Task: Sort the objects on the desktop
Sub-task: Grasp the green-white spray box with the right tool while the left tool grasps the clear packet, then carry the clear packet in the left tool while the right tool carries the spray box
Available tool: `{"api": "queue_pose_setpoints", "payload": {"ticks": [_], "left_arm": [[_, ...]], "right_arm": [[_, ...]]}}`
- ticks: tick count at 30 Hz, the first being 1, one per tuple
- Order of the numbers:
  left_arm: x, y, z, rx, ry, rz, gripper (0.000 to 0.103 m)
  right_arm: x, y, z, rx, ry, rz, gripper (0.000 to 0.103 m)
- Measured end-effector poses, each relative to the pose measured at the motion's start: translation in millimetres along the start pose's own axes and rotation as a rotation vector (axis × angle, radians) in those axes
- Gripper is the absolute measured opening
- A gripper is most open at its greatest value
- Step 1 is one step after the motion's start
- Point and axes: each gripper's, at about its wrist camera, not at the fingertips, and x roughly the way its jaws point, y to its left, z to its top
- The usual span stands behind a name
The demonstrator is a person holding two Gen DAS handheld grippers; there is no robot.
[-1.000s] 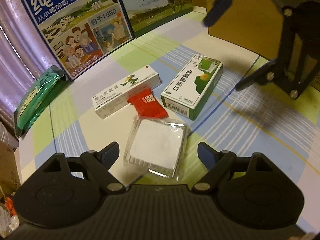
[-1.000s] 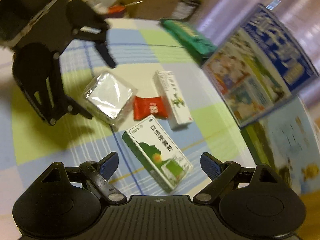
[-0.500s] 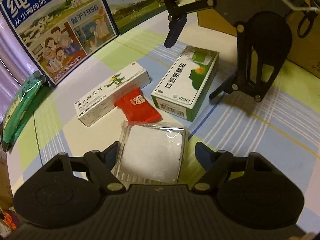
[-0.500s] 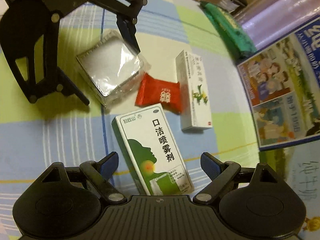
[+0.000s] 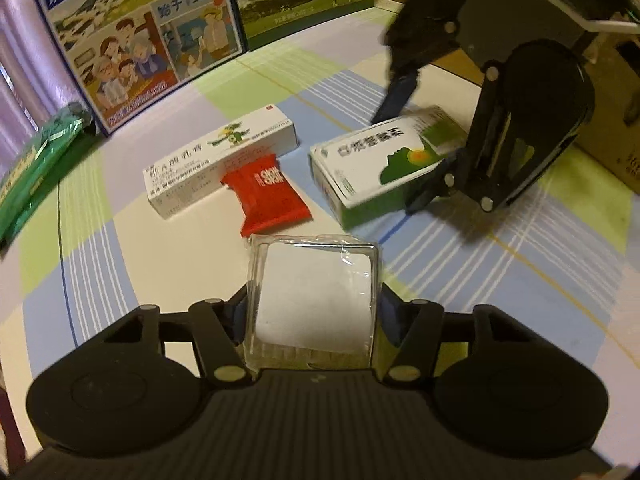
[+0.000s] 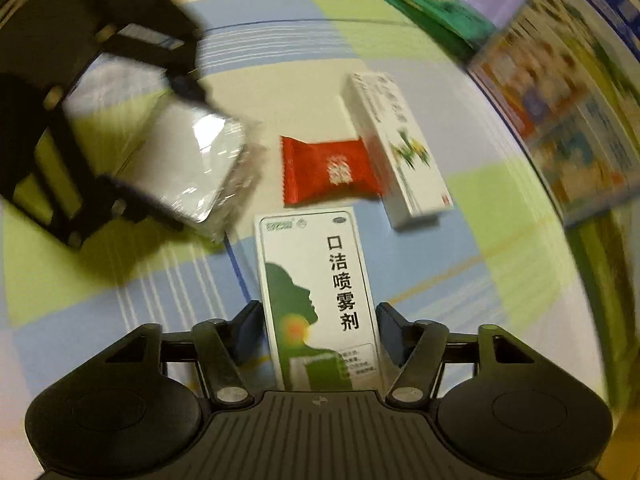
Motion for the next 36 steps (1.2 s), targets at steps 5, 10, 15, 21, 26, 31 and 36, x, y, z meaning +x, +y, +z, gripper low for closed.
{"api": "queue_pose_setpoints", "payload": {"ticks": [5, 10, 15, 21, 26, 31, 36], "left_arm": [[-10, -6, -8, -0.078, 0.036, -0.002, 0.056], [-28, -32, -25, -0.148, 0.087, 0.003, 0.056], [-56, -68, -44, -0.209, 0.11, 0.002, 0.056], [-85, -118, -69, -0.255, 0.068, 0.022, 0.056], [-93, -157, -88, -0.286, 0.003, 0.039, 0.056], [-107, -182, -98, -0.241, -0.084, 0.118, 0.063], [-114, -191, -100, -0.189, -0.159, 0.205, 0.073]], "right_arm": [[-19, 15, -14, 0.226, 0.031, 0.012, 0.052], [-44, 36, -59, 0.512, 0.005, 0.092, 0.052], [-77, 76, -115, 0.702, -0.043, 0.054, 0.052], [-106, 126, -173, 0.849, -0.138, -0.02, 0.053], [-115, 151, -202, 0.913, -0.235, -0.079, 0.058], [-115, 166, -217, 0.918, -0.26, -0.142, 0.071], [-113, 177, -226, 0.901, -0.286, -0.177, 0.072]]}}
